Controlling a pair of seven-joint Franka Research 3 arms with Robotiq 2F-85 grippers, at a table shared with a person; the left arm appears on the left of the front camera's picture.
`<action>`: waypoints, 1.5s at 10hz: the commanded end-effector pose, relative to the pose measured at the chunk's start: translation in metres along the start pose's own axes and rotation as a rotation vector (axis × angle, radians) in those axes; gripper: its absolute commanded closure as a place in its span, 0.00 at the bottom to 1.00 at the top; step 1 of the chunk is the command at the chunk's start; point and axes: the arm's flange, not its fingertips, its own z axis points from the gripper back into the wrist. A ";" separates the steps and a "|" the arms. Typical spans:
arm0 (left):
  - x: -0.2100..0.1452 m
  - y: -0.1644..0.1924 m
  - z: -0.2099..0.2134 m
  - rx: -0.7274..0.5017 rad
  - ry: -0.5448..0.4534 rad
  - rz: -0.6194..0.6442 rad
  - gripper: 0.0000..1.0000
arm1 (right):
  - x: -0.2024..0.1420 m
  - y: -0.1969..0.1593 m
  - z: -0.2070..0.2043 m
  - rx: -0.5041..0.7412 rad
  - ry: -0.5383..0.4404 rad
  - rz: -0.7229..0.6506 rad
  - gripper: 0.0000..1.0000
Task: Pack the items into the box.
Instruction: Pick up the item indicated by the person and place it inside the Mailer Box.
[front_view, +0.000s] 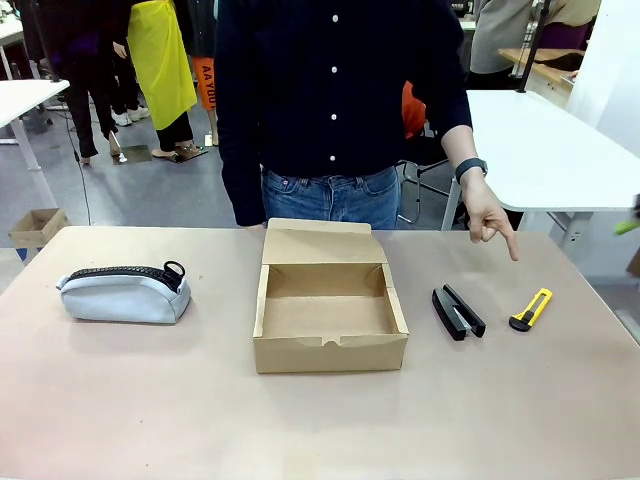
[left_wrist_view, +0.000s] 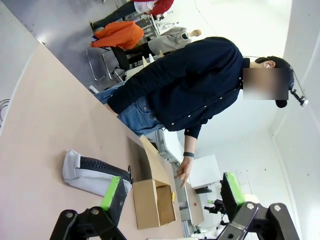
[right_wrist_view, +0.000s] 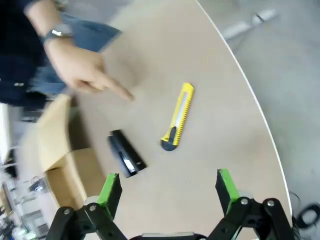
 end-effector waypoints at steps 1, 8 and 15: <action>-0.001 -0.001 0.000 -0.026 -0.019 -0.022 0.00 | -0.032 0.026 -0.020 -0.240 0.073 -0.045 0.00; -0.001 -0.001 0.000 -0.026 -0.019 -0.022 0.00 | -0.029 0.094 -0.039 -0.329 -0.126 -0.111 0.00; -0.001 -0.001 0.000 -0.026 -0.019 -0.022 0.00 | -0.039 0.101 -0.041 -0.459 -0.047 -0.109 0.00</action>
